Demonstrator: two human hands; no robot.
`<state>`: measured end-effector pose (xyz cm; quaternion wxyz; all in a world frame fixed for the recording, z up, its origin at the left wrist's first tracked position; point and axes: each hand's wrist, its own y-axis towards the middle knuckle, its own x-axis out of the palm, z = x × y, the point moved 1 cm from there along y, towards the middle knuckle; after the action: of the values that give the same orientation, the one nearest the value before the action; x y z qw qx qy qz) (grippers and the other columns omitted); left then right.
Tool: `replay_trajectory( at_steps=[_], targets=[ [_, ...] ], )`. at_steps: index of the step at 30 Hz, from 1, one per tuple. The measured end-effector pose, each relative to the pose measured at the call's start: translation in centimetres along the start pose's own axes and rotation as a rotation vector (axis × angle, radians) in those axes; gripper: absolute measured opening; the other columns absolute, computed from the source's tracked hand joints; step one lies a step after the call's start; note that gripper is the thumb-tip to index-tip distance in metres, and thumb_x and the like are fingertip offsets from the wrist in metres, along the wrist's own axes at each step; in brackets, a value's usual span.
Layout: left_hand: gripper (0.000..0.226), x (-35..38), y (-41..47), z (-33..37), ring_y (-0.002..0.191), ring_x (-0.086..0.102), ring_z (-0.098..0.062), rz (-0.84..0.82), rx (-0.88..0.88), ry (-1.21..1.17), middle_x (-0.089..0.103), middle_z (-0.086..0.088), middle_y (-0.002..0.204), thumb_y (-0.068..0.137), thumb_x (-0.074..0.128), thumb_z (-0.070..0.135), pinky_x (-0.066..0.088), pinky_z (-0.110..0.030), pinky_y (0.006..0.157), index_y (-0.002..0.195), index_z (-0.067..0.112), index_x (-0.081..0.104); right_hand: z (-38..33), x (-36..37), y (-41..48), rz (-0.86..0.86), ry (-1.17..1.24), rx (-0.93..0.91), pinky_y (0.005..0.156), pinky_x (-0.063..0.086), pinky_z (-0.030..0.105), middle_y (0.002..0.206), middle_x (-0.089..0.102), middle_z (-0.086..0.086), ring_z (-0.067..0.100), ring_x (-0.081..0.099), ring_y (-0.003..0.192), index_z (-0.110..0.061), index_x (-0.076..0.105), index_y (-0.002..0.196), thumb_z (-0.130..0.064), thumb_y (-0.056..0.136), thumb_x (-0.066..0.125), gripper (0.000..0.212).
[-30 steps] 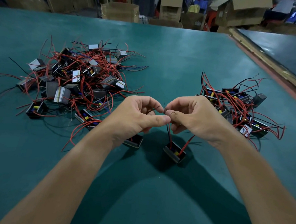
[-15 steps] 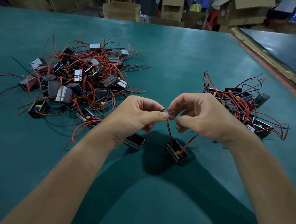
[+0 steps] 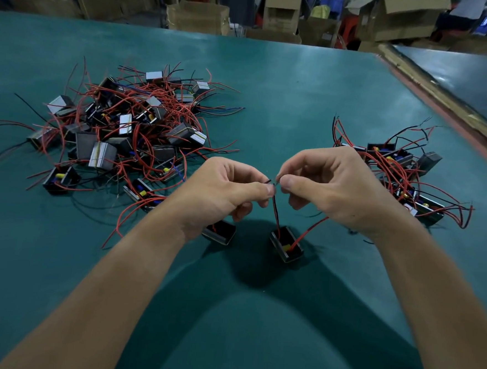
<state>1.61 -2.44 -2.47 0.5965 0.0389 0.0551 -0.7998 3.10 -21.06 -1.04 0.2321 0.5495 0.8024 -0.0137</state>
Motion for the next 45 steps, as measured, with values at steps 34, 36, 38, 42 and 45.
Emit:
replay_trajectory(
  at_steps=[34, 36, 38, 42, 45],
  targets=[
    [0.005, -0.3, 0.8, -1.2, 0.045, 0.043, 0.002, 0.286, 0.076, 0.104, 0.062, 0.013, 0.051, 0.084, 0.075, 0.013, 0.038, -0.013, 0.047, 0.080, 0.016, 0.077, 1.5, 1.7, 0.8, 0.059, 0.124, 0.281, 0.050, 0.054, 0.022, 0.067, 0.073, 0.002, 0.010, 0.062, 0.051, -0.013, 0.072, 0.081, -0.006, 0.095, 0.063, 0.018],
    [0.004, -0.3, 0.8, -1.2, 0.044, 0.041, 0.002, 0.262, 0.081, 0.114, 0.060, 0.015, 0.048, 0.085, 0.074, 0.013, 0.036, -0.013, 0.047, 0.083, 0.014, 0.077, 1.5, 1.7, 0.8, 0.068, 0.151, 0.261, 0.053, 0.056, 0.021, 0.063, 0.070, 0.001, 0.009, 0.063, 0.053, -0.015, 0.074, 0.076, -0.007, 0.092, 0.066, 0.020],
    [0.005, -0.2, 0.7, -1.1, 0.043, 0.040, 0.000, 0.228, 0.081, 0.130, 0.055, 0.015, 0.045, 0.086, 0.073, 0.013, 0.035, -0.013, 0.047, 0.085, 0.012, 0.078, 1.5, 1.7, 0.9, 0.082, 0.148, 0.237, 0.055, 0.056, 0.021, 0.057, 0.064, -0.002, 0.007, 0.059, 0.052, -0.017, 0.075, 0.073, -0.006, 0.090, 0.070, 0.021],
    [0.016, 0.2, 0.6, -1.0, 0.051, 0.037, -0.014, 0.145, 0.058, 0.146, 0.054, 0.007, 0.051, 0.087, 0.072, 0.020, 0.030, -0.021, 0.046, 0.073, 0.023, 0.078, 1.4, 1.5, 0.8, 0.099, 0.185, 0.222, 0.054, 0.055, 0.022, 0.056, 0.062, -0.001, 0.008, 0.056, 0.052, -0.013, 0.074, 0.075, -0.003, 0.087, 0.072, 0.015],
    [0.019, 0.4, 0.6, -1.1, 0.053, 0.038, -0.017, 0.106, 0.056, 0.132, 0.058, 0.004, 0.054, 0.089, 0.071, 0.021, 0.030, -0.026, 0.050, 0.072, 0.025, 0.079, 1.4, 1.4, 0.7, 0.093, 0.220, 0.230, 0.053, 0.055, 0.022, 0.058, 0.064, 0.004, 0.010, 0.057, 0.052, -0.009, 0.074, 0.077, -0.002, 0.086, 0.072, 0.012]
  ],
)
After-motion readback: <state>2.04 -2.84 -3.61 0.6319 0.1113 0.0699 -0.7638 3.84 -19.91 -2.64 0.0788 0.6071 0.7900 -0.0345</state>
